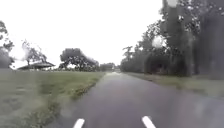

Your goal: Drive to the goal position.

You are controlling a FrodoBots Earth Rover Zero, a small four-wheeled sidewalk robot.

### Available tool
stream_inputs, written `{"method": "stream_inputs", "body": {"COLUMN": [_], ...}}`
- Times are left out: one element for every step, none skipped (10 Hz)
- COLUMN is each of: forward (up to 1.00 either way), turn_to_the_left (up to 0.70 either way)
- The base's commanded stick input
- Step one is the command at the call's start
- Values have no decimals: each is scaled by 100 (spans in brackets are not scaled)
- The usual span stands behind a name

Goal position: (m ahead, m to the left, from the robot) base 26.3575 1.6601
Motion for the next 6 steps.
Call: {"method": "stream_inputs", "body": {"forward": [70,70,70,70,70,70], "turn_to_the_left": [0,0,0,0,0,0]}}
